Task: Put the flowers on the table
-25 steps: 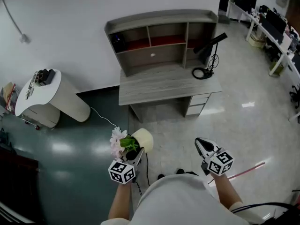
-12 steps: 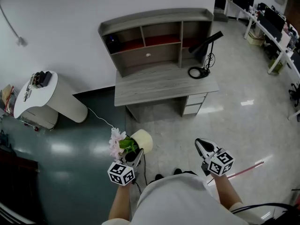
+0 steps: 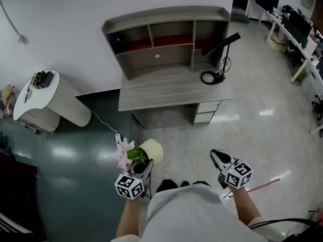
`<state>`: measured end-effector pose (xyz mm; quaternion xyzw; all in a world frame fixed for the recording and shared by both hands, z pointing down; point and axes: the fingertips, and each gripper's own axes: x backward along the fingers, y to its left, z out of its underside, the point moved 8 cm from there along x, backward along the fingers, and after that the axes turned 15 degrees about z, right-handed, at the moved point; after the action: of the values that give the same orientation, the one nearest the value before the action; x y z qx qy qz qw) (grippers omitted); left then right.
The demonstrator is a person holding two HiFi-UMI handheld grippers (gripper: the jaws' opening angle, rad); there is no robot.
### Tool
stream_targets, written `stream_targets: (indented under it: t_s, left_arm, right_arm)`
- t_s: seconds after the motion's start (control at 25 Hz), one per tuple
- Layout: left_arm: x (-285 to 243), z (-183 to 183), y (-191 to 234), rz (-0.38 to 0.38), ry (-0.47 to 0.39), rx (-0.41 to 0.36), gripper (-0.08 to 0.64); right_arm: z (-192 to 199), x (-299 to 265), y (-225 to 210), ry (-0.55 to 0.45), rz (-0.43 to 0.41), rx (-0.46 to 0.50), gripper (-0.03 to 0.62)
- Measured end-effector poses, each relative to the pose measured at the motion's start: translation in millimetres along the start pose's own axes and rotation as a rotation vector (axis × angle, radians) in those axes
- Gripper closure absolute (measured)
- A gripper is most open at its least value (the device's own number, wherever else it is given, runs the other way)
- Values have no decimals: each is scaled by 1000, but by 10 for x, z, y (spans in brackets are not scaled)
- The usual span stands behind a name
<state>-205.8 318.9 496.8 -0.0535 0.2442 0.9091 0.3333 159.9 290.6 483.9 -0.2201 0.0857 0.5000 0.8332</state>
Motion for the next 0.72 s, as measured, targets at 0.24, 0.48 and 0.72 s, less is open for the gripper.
stream_targets:
  t_s: [0.24,0.48,0.72]
  left_arm:
    - [-135,-67,83,-9,9,6,508]
    - [-337,-187,352,10,34,0,508]
    - [-615,-419,744,59,67,-17,508]
  right_arm:
    - [-89,-119,-133,7,-1,-3,574]
    - [-132,-369,-250,6,30,-38,574]
    - [-285,-690,-323,-14,68,-77,574]
